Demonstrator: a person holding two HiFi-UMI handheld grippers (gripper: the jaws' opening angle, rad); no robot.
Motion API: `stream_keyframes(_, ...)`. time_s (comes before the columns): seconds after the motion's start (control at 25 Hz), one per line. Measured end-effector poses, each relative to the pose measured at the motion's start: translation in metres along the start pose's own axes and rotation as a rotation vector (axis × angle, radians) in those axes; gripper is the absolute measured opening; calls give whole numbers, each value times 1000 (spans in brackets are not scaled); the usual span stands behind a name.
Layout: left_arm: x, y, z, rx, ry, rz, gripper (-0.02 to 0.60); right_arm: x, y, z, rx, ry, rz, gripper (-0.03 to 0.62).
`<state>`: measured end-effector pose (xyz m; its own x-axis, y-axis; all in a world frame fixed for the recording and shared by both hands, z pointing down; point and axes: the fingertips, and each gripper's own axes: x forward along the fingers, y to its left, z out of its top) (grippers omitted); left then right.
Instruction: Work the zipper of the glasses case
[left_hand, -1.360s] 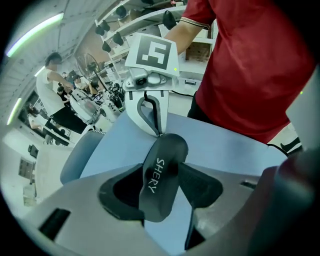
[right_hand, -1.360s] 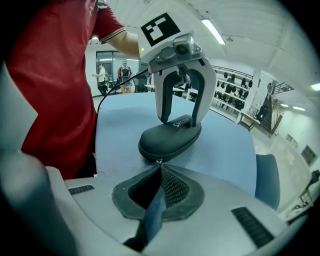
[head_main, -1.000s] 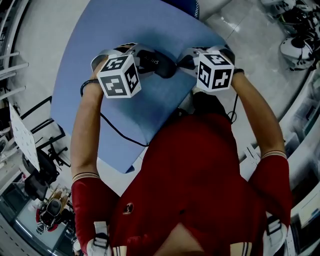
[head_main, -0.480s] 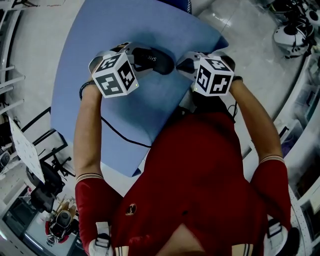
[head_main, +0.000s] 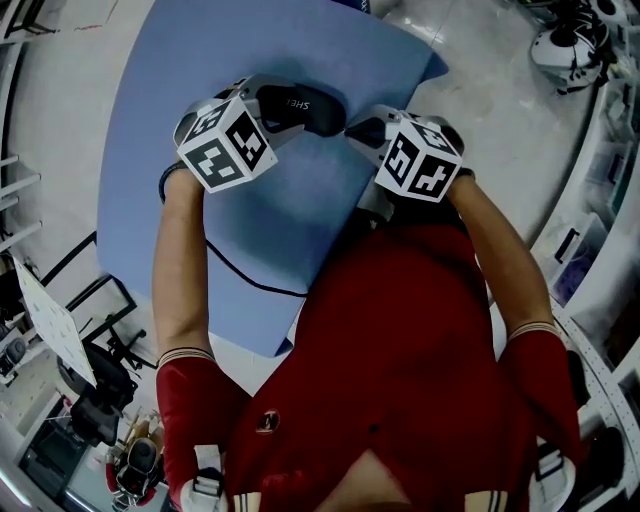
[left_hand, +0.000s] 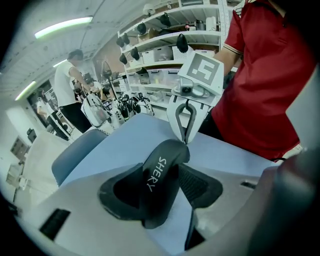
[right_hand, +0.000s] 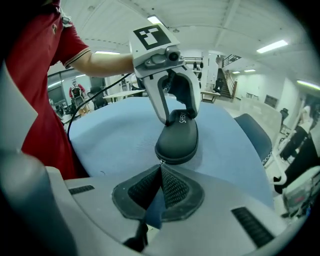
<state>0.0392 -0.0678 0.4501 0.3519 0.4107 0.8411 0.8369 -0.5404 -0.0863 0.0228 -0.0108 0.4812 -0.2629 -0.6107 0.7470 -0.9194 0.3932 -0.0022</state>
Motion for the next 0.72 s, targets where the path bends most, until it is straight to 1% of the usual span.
stream_keyframes(0.2, -6, -2, -3, -53, -45, 27, 206, 5, 8, 6, 129, -15, -82, -2)
stream_keyframes(0.48, -6, -1, -1, -127, -91, 51, 207, 12, 15, 13, 256, -34, -159, -2)
stream_keyframes(0.72, -10, 1, 2, -221, -110, 118, 207, 14, 15, 15, 433, -86, -250, -2)
